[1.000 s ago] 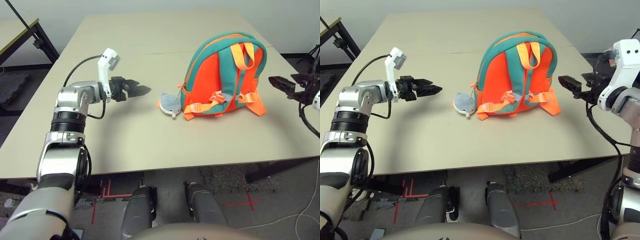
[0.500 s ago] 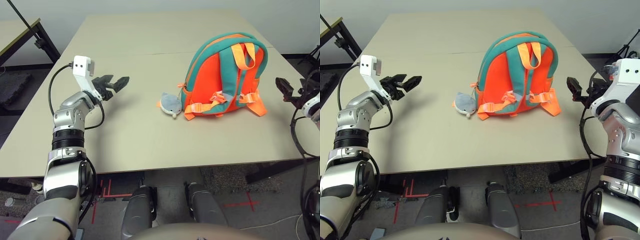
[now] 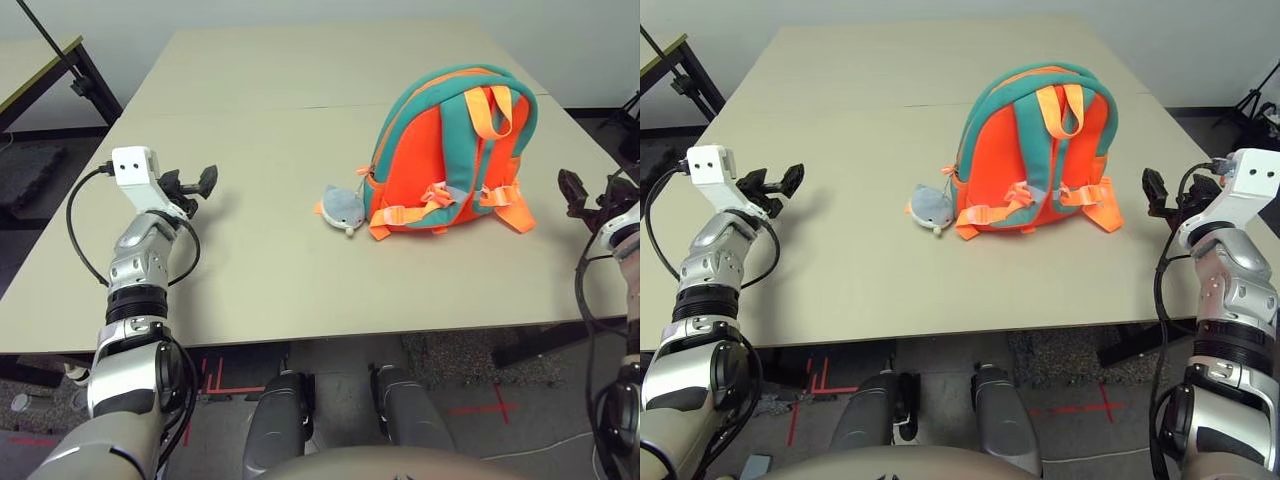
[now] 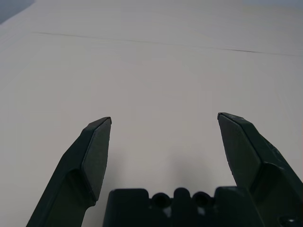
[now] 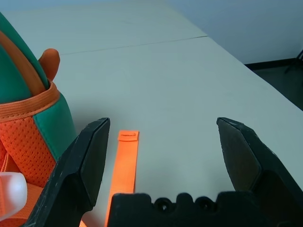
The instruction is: Put the pencil case into the backpack and zip it.
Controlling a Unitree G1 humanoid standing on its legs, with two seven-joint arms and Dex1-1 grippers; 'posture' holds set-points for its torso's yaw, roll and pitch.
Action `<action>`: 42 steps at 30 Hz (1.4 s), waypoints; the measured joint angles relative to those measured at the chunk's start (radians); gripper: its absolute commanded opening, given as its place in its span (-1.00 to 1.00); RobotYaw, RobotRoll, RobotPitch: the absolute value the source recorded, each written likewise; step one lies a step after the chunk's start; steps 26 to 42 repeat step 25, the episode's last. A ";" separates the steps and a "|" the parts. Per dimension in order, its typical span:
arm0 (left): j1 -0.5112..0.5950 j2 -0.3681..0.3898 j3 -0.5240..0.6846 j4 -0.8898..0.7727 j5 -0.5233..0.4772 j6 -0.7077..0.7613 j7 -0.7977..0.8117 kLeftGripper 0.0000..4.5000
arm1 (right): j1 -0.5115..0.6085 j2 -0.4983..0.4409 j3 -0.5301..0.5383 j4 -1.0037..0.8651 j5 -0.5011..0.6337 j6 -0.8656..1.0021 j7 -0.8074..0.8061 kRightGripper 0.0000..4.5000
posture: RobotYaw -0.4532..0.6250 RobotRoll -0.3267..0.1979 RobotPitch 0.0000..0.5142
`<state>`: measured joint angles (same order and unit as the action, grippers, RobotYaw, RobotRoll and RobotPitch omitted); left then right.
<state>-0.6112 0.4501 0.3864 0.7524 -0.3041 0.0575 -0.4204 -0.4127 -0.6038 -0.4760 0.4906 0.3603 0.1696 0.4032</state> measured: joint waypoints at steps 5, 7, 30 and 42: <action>-0.001 0.010 0.000 0.040 0.000 -0.026 0.000 1.00 | -0.011 0.004 0.023 0.029 -0.010 -0.036 0.011 0.99 | -0.43 0.25 -0.53; -0.001 0.017 -0.001 0.052 0.000 -0.034 0.000 1.00 | -0.015 0.012 0.032 0.031 -0.011 -0.045 0.012 0.99 | -0.42 0.25 -0.52; -0.004 0.042 0.000 0.084 -0.002 -0.047 0.007 1.00 | -0.031 0.028 0.067 0.057 -0.011 -0.064 0.026 0.99 | -0.39 0.25 -0.54; -0.004 0.042 0.000 0.084 -0.002 -0.047 0.007 1.00 | -0.031 0.028 0.067 0.057 -0.011 -0.064 0.026 0.99 | -0.39 0.25 -0.54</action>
